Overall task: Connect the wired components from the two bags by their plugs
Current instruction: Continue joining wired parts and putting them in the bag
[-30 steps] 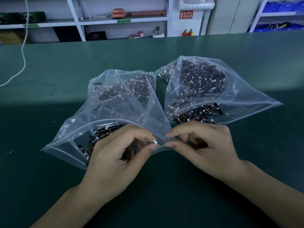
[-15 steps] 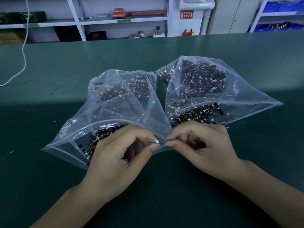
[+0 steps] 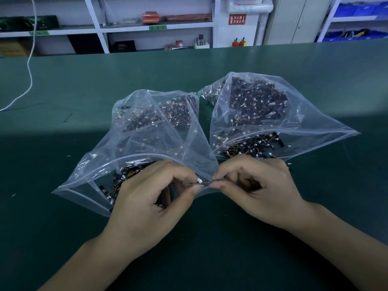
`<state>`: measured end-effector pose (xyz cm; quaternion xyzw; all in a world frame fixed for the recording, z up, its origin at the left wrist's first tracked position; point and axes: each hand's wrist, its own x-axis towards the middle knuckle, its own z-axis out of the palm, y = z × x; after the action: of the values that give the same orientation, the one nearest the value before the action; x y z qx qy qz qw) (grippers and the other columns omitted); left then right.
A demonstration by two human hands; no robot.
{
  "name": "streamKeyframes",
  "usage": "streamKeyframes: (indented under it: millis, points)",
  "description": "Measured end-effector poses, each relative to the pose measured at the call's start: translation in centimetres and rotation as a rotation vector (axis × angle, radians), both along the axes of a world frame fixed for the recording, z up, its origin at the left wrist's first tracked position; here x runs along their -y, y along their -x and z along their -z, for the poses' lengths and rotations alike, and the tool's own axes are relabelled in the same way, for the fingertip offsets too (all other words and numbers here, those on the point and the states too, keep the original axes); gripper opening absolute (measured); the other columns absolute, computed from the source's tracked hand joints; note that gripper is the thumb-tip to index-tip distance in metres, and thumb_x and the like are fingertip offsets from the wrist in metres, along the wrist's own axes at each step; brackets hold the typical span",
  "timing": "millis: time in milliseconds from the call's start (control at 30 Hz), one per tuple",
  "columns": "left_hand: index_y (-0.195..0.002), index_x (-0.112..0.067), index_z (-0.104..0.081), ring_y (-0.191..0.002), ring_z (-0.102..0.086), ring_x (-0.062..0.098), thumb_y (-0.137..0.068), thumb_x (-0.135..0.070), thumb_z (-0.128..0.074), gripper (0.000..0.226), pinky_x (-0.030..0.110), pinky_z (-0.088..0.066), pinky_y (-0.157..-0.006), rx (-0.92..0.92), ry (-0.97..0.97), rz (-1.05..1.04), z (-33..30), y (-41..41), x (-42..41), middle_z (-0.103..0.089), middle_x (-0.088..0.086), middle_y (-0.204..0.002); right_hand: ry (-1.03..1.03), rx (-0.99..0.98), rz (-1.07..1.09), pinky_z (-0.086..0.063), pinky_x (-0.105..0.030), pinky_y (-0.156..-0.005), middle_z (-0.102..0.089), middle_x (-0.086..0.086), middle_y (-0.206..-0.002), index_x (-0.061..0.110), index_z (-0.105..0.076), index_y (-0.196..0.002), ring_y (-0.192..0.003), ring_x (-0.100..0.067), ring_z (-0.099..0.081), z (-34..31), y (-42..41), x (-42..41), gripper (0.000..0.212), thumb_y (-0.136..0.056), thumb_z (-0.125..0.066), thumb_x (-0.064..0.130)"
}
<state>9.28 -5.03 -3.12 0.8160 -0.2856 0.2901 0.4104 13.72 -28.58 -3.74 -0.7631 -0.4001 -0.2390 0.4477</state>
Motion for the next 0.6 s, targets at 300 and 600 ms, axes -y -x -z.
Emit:
streamKeyframes:
  millis: [300, 600]
  points:
    - [-0.13, -0.034, -0.06, -0.09, -0.073, 0.01, -0.099, -0.025, -0.067, 0.032, 0.02, -0.056, -0.079, -0.021, 0.075, -0.035, -0.4, 0.1, -0.2, -0.073, -0.018, -0.104, -0.051, -0.229, 0.151, -0.051, -0.048, -0.056, -0.065, 0.002, -0.064, 0.021, -0.069, -0.1, -0.054, -0.028, -0.063, 0.3, -2.8, 2.3, 0.006, -0.101, -0.069, 0.027]
    - [-0.124, -0.03, -0.066, -0.091, -0.074, 0.014, -0.1, -0.023, -0.067, 0.025, 0.025, -0.057, -0.078, -0.024, 0.078, -0.043, -0.2, 0.1, -0.2, -0.073, -0.016, -0.101, 0.11, -0.321, 0.3, -0.04, -0.02, -0.055, -0.06, 0.01, -0.064, 0.025, -0.061, -0.079, -0.048, -0.015, -0.047, 0.5, -3.8, 3.5, 0.021, -0.093, -0.075, 0.019]
